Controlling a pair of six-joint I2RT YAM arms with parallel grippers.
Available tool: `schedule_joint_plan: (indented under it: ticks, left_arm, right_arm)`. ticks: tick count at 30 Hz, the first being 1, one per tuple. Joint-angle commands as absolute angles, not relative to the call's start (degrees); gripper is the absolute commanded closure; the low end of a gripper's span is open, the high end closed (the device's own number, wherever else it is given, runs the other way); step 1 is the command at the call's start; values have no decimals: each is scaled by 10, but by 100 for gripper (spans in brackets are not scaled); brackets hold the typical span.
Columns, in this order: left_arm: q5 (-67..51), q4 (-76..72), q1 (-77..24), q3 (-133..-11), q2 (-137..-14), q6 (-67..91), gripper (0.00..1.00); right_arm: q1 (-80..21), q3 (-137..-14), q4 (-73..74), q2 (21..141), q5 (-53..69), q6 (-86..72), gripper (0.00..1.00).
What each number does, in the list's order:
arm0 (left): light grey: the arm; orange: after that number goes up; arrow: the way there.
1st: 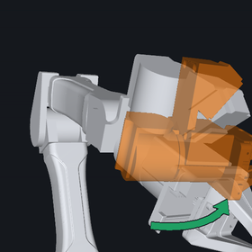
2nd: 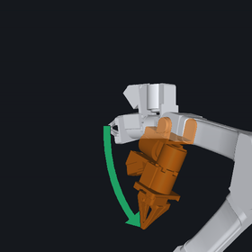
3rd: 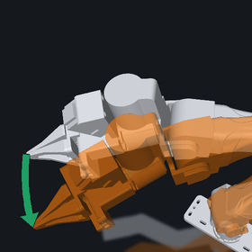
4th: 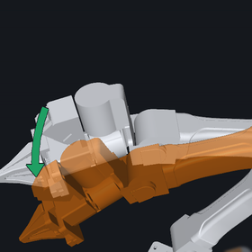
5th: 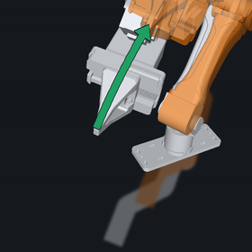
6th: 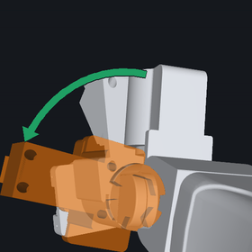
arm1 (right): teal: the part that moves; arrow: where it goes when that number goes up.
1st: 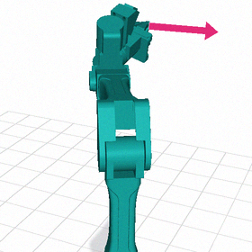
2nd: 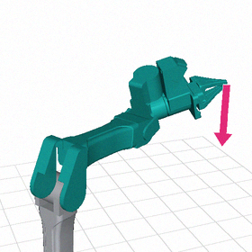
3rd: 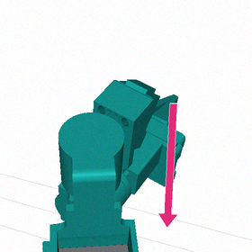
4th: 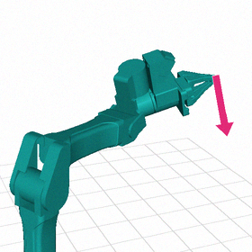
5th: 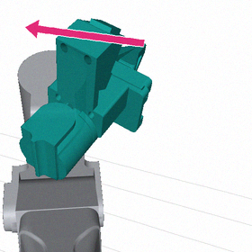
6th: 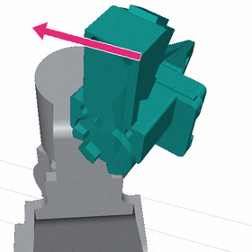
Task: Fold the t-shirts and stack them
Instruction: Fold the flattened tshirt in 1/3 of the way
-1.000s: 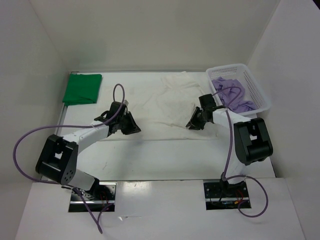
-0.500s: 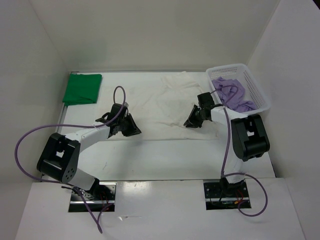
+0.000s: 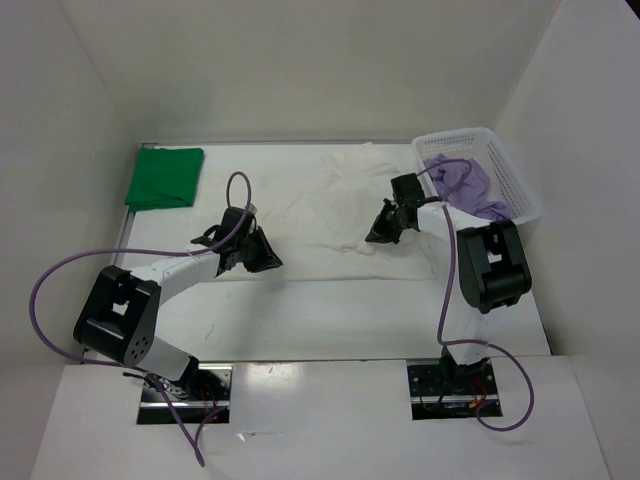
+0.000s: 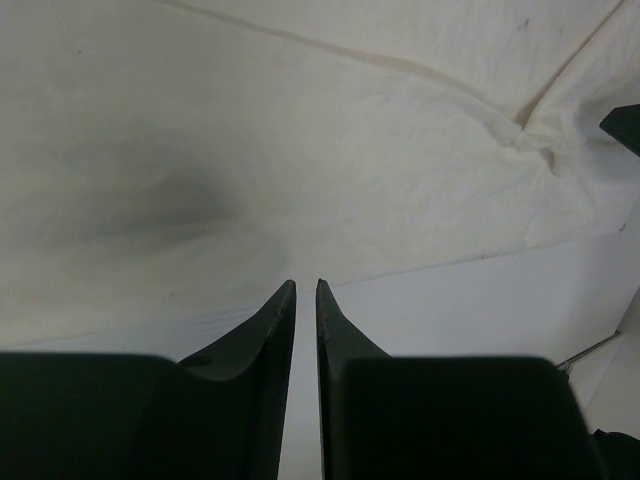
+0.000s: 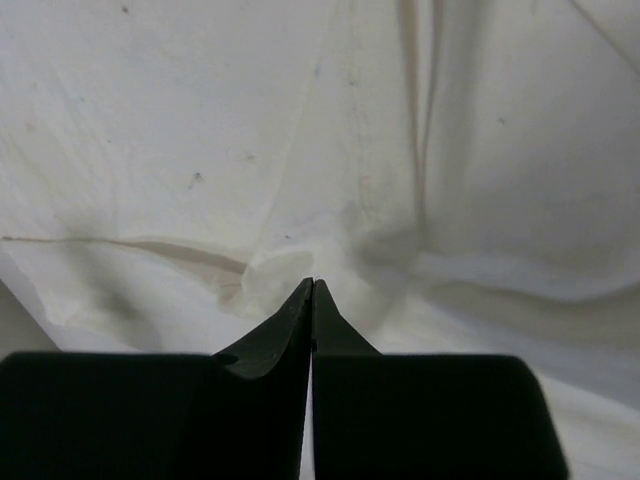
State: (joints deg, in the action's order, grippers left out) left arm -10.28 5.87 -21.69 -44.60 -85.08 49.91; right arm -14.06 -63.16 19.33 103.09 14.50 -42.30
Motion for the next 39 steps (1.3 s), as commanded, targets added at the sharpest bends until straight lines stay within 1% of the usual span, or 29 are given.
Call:
schedule_joint_plan:
  ticks: [1, 6, 7, 9, 10, 11, 16, 19, 21, 31, 35, 37, 39]
  left_arm:
    - [-97, 40, -221, -444, -854, 504, 80]
    - [-97, 40, -221, -450, -854, 504, 79]
    - [-97, 47, -221, -455, -849, 504, 79]
    - [-91, 47, -221, -455, -843, 504, 79]
    - [-91, 47, -221, -450, -843, 510, 79]
    - [-91, 47, -221, -450, -843, 510, 78]
    - [-91, 35, -221, -450, -848, 515, 78]
    - [-91, 35, -221, -450, -853, 515, 78]
    - [-91, 35, -221, -450, -853, 515, 78]
    - [-91, 40, -221, -450, -853, 504, 78]
    - [-91, 40, -221, -450, -853, 504, 78]
    - [-91, 40, -221, -450, -853, 504, 78]
    - [-91, 40, -221, -450, -853, 504, 77]
  right_arm:
    - [-151, -679, 202, 1035, 156, -417, 99]
    - [-156, -761, 247, 1077, 156, -411, 100]
    - [-156, -761, 247, 1077, 144, -406, 98]
    - [-156, -749, 253, 1059, 127, -406, 89]
    - [-156, -725, 253, 1048, 104, -406, 78]
    - [-156, -710, 253, 1022, 92, -401, 76]
    - [-156, -631, 247, 992, 85, -406, 76]
    - [-156, -612, 236, 992, 85, -406, 76]
    - [-156, -606, 230, 992, 85, -411, 73]
    - [-156, -599, 218, 1018, 105, -411, 73]
    - [-156, -605, 213, 1023, 131, -411, 87]
    - [-156, -613, 213, 1030, 144, -411, 87]
    - [-156, -623, 213, 1038, 150, -411, 92]
